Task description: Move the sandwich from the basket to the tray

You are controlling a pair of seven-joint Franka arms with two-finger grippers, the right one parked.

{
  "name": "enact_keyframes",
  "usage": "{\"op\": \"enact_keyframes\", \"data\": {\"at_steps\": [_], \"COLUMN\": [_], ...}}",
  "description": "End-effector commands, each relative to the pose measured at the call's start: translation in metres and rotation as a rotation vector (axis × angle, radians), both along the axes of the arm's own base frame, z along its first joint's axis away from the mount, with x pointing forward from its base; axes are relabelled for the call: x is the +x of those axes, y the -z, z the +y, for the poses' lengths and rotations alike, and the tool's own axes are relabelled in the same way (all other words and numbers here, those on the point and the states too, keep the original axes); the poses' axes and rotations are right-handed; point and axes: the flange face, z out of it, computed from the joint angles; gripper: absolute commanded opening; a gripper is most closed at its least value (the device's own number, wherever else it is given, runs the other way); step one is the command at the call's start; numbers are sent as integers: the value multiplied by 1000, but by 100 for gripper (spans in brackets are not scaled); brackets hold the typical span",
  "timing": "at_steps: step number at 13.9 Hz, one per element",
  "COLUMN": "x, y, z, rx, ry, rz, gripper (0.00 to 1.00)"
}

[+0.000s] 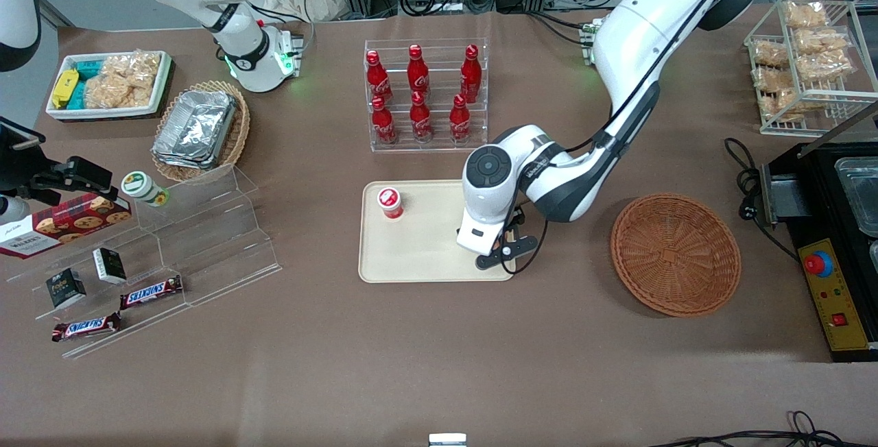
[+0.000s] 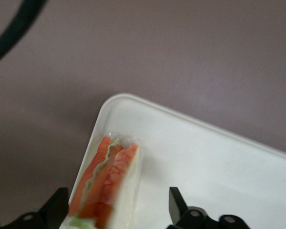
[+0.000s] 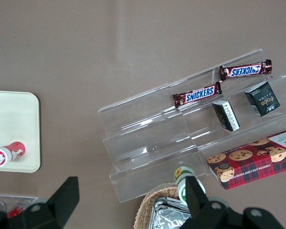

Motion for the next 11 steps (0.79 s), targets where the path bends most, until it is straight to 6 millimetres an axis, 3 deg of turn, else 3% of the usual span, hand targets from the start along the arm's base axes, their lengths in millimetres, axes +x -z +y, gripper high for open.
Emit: {"op": "enact_keyframes", "data": {"at_steps": [1, 2, 5, 8, 11], "x": [12, 12, 24, 33, 35], "y": [-78, -97, -156, -212, -243], "z": [37, 45, 92, 158, 219], "rx": [-5, -5, -23, -60, -92], "ry": [-96, -110, -205, -205, -110], "rz": [-66, -68, -94, -77, -15], "gripper": [100, 100, 100, 100, 100]}}
